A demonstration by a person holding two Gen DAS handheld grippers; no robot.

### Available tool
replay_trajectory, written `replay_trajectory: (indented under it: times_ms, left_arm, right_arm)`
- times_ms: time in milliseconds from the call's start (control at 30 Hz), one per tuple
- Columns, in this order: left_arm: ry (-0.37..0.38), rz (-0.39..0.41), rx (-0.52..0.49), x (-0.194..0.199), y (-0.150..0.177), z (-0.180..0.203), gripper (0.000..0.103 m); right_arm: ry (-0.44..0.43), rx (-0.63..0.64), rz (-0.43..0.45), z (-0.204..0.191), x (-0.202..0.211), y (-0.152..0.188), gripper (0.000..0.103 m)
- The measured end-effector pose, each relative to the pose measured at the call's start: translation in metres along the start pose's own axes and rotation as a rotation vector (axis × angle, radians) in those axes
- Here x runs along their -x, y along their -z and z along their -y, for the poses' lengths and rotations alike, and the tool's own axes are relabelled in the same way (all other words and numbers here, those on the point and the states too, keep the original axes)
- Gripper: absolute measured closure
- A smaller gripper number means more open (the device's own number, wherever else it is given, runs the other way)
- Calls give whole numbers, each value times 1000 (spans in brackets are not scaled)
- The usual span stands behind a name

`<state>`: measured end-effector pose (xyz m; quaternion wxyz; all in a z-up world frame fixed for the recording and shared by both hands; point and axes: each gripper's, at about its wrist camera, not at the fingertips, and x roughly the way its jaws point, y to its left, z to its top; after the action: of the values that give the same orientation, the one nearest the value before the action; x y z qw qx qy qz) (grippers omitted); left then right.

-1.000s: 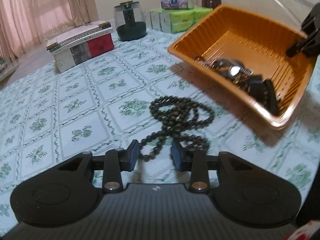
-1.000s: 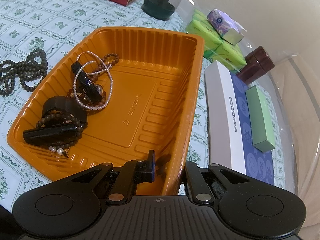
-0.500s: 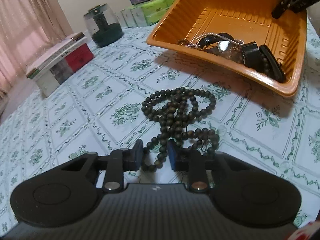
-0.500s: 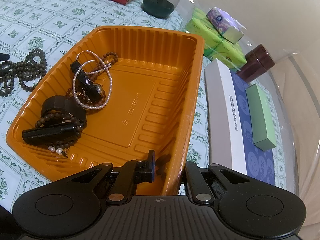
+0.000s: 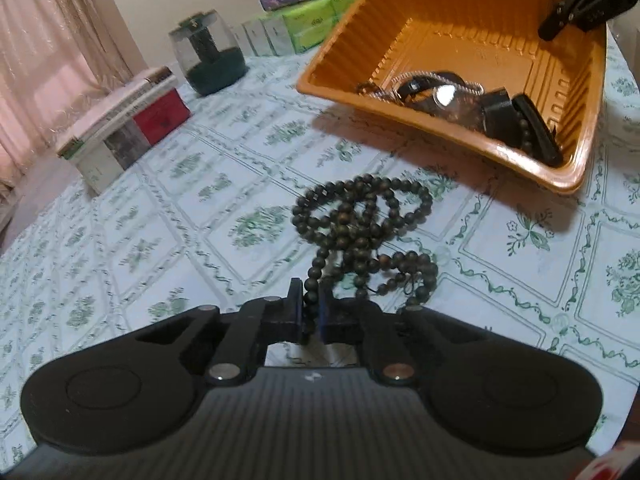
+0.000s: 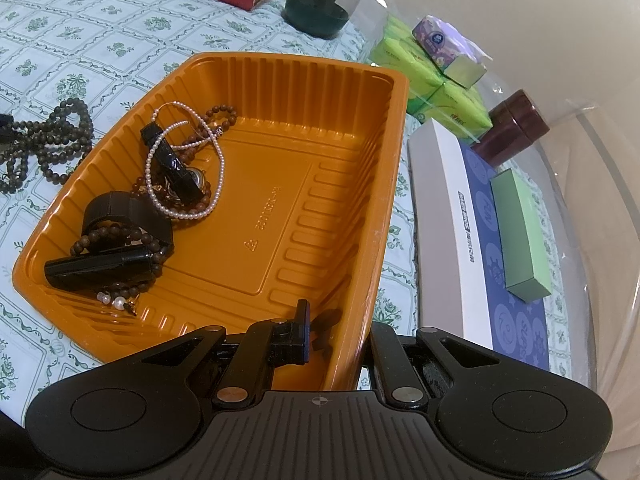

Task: Organize jewelry
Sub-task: 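Lift the dark bead strand and lower it into the tray with the left tool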

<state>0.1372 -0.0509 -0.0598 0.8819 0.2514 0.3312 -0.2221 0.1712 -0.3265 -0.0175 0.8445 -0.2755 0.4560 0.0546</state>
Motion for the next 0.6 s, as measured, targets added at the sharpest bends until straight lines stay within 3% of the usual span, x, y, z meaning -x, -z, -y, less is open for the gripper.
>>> replay_trajectory:
  times_ms: [600]
  left_arm:
    - [-137, 191, 65, 98, -66, -92, 97]
  right_arm:
    - [9, 17, -2, -1, 2, -2, 93]
